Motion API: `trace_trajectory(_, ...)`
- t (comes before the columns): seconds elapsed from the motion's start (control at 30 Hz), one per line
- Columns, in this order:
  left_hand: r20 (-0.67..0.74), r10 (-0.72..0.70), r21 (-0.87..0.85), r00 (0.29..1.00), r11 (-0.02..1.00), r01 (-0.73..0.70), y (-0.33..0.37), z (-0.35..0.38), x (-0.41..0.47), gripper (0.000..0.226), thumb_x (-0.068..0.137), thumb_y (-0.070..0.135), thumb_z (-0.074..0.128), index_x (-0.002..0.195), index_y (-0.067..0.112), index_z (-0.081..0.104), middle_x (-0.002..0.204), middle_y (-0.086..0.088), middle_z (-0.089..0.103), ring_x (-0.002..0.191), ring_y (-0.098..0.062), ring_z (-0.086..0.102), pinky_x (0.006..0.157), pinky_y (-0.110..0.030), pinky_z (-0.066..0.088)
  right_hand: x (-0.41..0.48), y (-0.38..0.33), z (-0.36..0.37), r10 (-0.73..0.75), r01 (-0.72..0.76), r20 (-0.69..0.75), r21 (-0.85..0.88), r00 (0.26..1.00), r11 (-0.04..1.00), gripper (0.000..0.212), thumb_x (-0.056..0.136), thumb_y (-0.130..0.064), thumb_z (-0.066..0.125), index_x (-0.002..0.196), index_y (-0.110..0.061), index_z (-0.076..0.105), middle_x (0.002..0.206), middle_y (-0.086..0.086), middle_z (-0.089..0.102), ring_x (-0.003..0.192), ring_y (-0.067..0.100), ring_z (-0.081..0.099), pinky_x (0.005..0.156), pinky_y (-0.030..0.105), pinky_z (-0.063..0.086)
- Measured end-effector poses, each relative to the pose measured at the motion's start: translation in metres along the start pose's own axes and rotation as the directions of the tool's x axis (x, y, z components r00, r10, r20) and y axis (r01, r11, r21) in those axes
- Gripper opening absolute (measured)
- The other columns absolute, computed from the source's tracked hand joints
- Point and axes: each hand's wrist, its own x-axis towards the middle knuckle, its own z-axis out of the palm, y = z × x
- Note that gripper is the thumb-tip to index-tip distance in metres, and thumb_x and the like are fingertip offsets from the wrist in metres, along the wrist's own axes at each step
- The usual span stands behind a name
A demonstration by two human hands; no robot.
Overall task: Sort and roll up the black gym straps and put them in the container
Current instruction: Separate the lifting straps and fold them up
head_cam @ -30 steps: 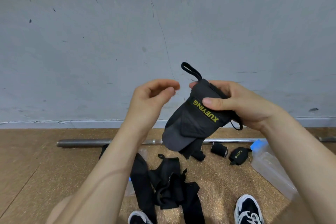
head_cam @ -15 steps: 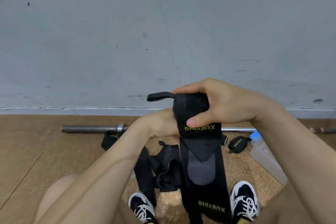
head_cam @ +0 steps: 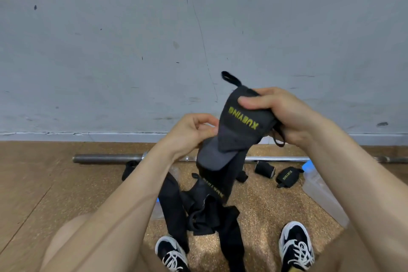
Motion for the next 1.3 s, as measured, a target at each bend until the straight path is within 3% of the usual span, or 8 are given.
trace_trajectory(0.13, -0.217, 0.005, -0.155, 0.976, 0.987, -0.040, 0.006, -0.001, -0.009, 0.035, 0.087, -0.021, 0.047, 0.087, 0.012, 0.056, 0.071, -0.006, 0.065, 0.056, -0.015, 0.055, 0.051, -0.018, 0.044, 0.002, -0.005, -0.012, 0.119, -0.050, -0.161, 0.380, 0.980, 0.924, 0.010, 0.089, -0.020, 0.065, 0.087, -0.010, 0.066, 0.076, 0.005, 0.069, 0.064, 0.016, 0.068, 0.057, 0.025, 0.057)
trace_trajectory(0.2, -0.349, 0.155, -0.008, 0.924, 0.986, -0.168, 0.013, -0.005, -0.015, 0.032, 0.083, -0.016, 0.055, 0.089, 0.015, 0.059, 0.079, -0.008, 0.054, 0.065, -0.015, 0.050, 0.060, -0.016, 0.044, 0.001, -0.006, -0.013, 0.129, -0.045, -0.157, 0.452, 0.979, 0.891, 0.010, 0.090, -0.019, 0.064, 0.088, -0.010, 0.067, 0.076, 0.004, 0.071, 0.066, 0.016, 0.070, 0.062, 0.028, 0.060)
trace_trajectory(0.3, -0.219, 0.324, 0.269, 0.920, 0.927, -0.262, 0.024, -0.014, -0.029, 0.050, 0.071, -0.008, 0.061, 0.101, 0.033, 0.065, 0.091, 0.004, 0.056, 0.079, -0.012, 0.050, 0.073, -0.018, 0.048, 0.001, -0.005, -0.011, 0.141, -0.065, -0.127, 0.471, 0.982, 0.880, 0.011, 0.090, -0.019, 0.064, 0.088, -0.009, 0.067, 0.079, 0.005, 0.071, 0.069, 0.016, 0.069, 0.070, 0.030, 0.059)
trace_trajectory(0.4, -0.111, 0.380, 0.401, 0.918, 0.862, -0.308, 0.033, -0.009, -0.036, 0.059, 0.074, -0.006, 0.065, 0.110, 0.041, 0.066, 0.108, 0.009, 0.057, 0.093, -0.008, 0.053, 0.086, -0.023, 0.051, 0.003, -0.004, -0.011, 0.154, -0.071, -0.143, 0.464, 0.978, 0.883, 0.011, 0.091, -0.020, 0.064, 0.088, -0.009, 0.066, 0.073, 0.004, 0.068, 0.060, 0.015, 0.067, 0.047, 0.024, 0.055)
trace_trajectory(0.57, -0.177, 0.347, 0.264, 0.921, 0.918, -0.296, 0.036, 0.006, -0.030, 0.031, 0.080, 0.008, 0.077, 0.094, 0.036, 0.077, 0.098, -0.002, 0.059, 0.084, -0.004, 0.057, 0.075, -0.017, 0.048, 0.006, -0.002, -0.012, 0.125, -0.065, -0.104, 0.453, 0.987, 0.889, 0.014, 0.085, -0.020, 0.067, 0.094, -0.008, 0.066, 0.079, 0.007, 0.071, 0.067, 0.019, 0.070, 0.055, 0.026, 0.058)
trace_trajectory(0.8, -0.284, 0.084, 0.071, 0.955, 0.995, -0.067, 0.044, 0.003, -0.028, 0.012, 0.090, 0.009, 0.068, 0.083, 0.014, 0.077, 0.076, 0.000, 0.076, 0.072, -0.010, 0.071, 0.067, -0.020, 0.055, 0.007, 0.004, -0.003, -0.079, 0.078, -0.001, -0.126, 0.997, 0.989, 0.036, 0.080, -0.014, 0.072, 0.115, -0.012, 0.066, 0.092, 0.005, 0.073, 0.074, 0.019, 0.071, 0.059, 0.028, 0.056)
trace_trajectory(0.93, -0.334, 0.109, 0.284, 0.936, 0.959, -0.011, 0.050, 0.006, -0.030, 0.005, 0.081, 0.015, 0.078, 0.077, 0.016, 0.077, 0.067, 0.001, 0.074, 0.066, -0.015, 0.071, 0.064, -0.029, 0.057, 0.006, 0.011, 0.009, -0.250, 0.262, 0.111, -0.639, 0.962, 0.723, 0.066, 0.083, -0.040, 0.076, 0.141, -0.041, 0.045, 0.129, -0.023, 0.056, 0.112, -0.009, 0.057, 0.093, 0.012, 0.046)
trace_trajectory(1.3, -0.405, 0.116, 0.073, 0.907, 0.993, -0.094, 0.048, 0.007, -0.026, 0.040, 0.072, 0.018, 0.087, 0.095, 0.020, 0.055, 0.085, -0.004, 0.066, 0.071, -0.015, 0.064, 0.061, -0.028, 0.054, 0.017, 0.021, 0.013, -0.237, 0.227, 0.023, -0.400, 0.971, 0.888, 0.065, 0.066, -0.042, 0.087, 0.123, -0.024, 0.063, 0.112, -0.007, 0.073, 0.104, 0.011, 0.070, 0.099, 0.037, 0.053)
